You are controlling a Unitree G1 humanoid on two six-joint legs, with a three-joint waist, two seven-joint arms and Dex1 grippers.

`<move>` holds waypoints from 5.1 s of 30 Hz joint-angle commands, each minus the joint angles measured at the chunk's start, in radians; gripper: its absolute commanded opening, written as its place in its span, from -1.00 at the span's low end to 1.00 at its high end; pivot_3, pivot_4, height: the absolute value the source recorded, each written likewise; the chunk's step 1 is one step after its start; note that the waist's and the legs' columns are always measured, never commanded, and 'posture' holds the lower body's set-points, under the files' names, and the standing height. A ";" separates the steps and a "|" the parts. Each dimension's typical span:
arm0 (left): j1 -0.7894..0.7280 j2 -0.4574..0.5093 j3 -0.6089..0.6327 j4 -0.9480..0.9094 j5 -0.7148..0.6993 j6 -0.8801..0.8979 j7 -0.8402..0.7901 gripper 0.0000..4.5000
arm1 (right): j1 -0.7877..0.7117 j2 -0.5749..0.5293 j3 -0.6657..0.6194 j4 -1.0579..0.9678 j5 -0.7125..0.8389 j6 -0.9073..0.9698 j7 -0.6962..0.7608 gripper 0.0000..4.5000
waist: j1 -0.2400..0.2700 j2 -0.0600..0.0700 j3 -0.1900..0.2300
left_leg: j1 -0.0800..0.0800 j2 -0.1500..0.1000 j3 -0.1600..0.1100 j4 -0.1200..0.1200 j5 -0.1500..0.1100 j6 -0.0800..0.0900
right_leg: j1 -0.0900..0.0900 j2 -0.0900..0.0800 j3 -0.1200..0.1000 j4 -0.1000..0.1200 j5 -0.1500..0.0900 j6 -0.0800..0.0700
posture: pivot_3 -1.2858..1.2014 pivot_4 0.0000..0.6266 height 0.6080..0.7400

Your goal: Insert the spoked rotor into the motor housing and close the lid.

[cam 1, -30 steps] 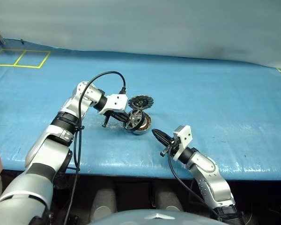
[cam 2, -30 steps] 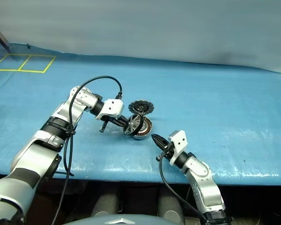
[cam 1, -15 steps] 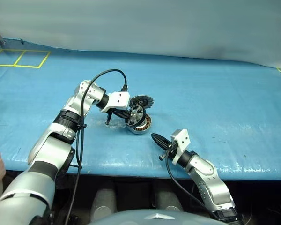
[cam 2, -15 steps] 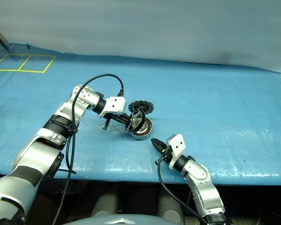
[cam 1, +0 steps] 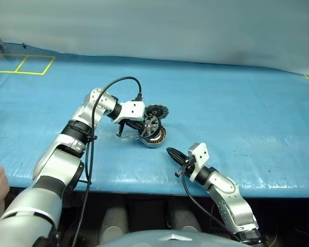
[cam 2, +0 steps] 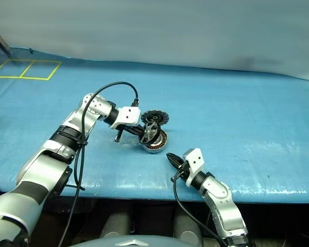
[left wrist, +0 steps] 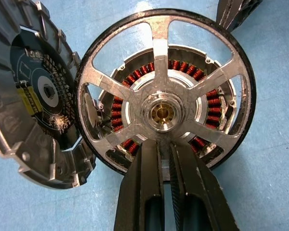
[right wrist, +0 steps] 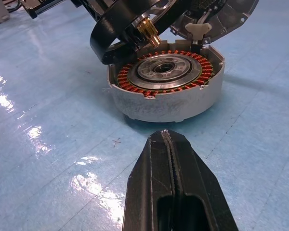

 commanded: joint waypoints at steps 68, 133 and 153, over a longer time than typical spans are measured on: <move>0.642 0.121 0.320 -0.621 -0.431 0.336 0.276 -0.19 | -0.620 -0.085 0.122 0.213 -0.101 0.244 0.214 -1.00 | -0.011 0.003 0.001 | 0.003 0.000 0.001 -0.006 0.001 0.001 | 0.000 0.001 0.001 0.000 0.003 -0.006 | 0.03 -0.52 1.00; 0.690 0.121 0.339 -0.622 -0.418 0.313 0.366 -0.17 | -0.443 0.104 0.133 0.083 -0.122 0.312 -0.070 0.34 | -0.026 0.002 0.000 | 0.017 0.001 0.001 -0.017 0.001 0.000 | 0.006 0.001 0.000 -0.003 -0.004 -0.009 | 0.03 -0.52 1.00; 0.706 0.124 0.343 -0.610 -0.416 0.307 0.374 -0.17 | -0.466 0.111 0.193 0.047 -0.231 0.444 -0.192 0.34 | -0.025 0.002 0.000 | 0.007 0.001 0.001 -0.017 0.001 0.000 | -0.003 0.001 0.000 -0.002 -0.004 -0.009 | 0.03 -0.52 1.00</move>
